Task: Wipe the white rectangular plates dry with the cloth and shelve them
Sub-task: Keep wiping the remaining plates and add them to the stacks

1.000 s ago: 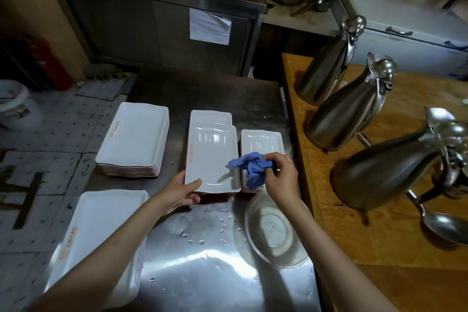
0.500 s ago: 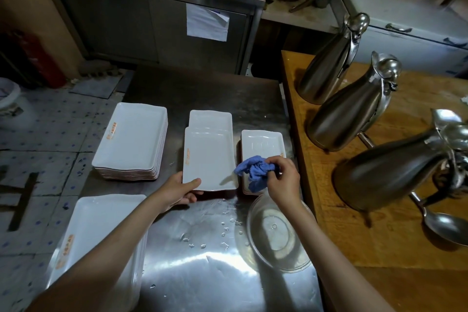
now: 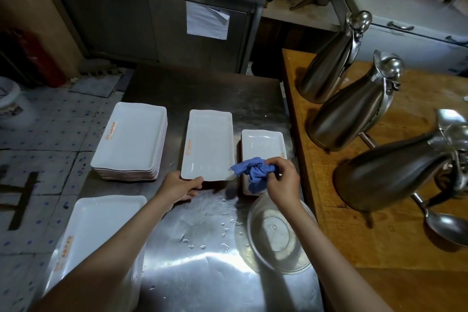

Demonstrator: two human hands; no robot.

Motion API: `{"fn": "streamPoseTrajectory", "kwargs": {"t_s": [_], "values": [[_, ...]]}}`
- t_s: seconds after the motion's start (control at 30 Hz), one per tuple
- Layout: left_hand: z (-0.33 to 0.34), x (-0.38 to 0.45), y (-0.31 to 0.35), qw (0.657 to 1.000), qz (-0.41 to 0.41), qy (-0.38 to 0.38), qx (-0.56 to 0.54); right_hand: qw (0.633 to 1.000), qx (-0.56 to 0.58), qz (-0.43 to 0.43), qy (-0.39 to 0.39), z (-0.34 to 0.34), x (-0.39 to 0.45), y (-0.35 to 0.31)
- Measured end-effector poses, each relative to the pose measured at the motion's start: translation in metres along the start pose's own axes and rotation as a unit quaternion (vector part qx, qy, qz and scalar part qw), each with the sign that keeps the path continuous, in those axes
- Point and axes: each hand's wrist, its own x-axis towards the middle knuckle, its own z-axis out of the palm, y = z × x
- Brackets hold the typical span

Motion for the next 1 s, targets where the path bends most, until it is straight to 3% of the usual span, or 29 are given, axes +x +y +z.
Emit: {"fn": "streamPoseTrajectory", "kwargs": {"t_s": [0.7,1.0], "values": [[0.028,0.025,0.003,0.995,-0.017,0.097,-0.031,1.000,0.014,0.023,0.016,-0.025,-0.001,0.010],[0.067,0.010,-0.007,0.993,-0.009,-0.032,0.114,0.999,0.004,0.022,0.031,-0.039,0.000,0.017]]}}
